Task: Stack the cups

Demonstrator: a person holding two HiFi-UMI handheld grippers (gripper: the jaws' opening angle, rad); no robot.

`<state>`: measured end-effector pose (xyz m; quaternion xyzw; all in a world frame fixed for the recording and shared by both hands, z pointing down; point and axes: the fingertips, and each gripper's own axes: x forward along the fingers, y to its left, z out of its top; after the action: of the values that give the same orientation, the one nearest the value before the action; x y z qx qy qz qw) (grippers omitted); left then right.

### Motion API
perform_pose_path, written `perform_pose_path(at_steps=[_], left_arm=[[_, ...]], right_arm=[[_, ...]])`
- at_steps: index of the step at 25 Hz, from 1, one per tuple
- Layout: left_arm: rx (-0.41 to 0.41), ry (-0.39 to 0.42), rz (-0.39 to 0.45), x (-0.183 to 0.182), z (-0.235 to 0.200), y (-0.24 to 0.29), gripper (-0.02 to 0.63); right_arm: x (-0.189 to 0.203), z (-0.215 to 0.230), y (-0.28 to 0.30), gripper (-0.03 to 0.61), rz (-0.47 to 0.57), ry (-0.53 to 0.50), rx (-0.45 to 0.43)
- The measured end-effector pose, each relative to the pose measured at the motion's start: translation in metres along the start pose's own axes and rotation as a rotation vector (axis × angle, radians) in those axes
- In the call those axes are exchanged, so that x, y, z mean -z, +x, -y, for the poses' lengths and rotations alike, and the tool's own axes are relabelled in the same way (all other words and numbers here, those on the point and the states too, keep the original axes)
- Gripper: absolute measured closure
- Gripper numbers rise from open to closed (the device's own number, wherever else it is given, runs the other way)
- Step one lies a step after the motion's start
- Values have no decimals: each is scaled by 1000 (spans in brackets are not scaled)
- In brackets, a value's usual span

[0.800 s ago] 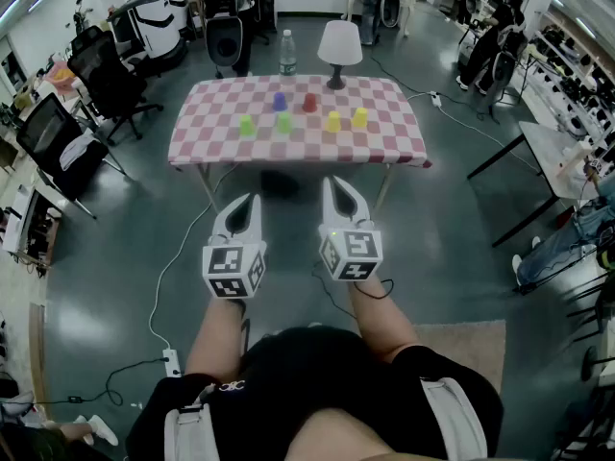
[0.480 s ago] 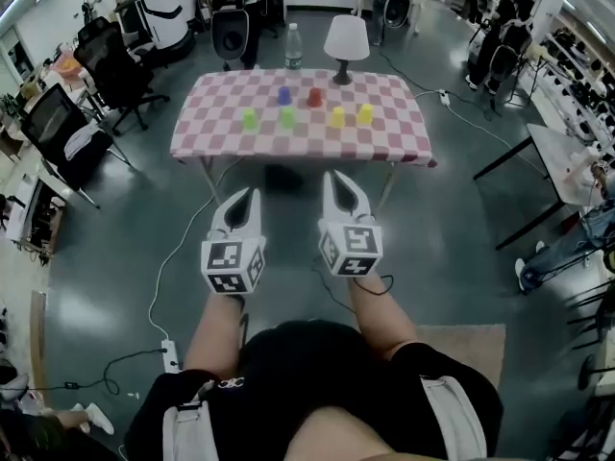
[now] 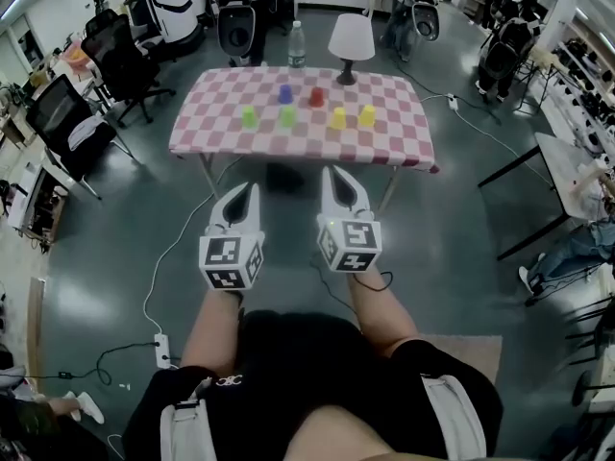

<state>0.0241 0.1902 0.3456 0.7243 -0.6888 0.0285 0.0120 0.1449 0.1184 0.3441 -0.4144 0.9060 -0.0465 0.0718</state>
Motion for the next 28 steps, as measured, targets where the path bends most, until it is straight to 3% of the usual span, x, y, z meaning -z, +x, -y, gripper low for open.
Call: perform_pose_path(at_steps=[16,28], left_arm=[[17,17,35,11,-19,57,617],[113,-12,12,21,-85,158,615]], right_arm=[[15,26,53,583,25,-19,25],[33,46,156,583,6,-39,123]])
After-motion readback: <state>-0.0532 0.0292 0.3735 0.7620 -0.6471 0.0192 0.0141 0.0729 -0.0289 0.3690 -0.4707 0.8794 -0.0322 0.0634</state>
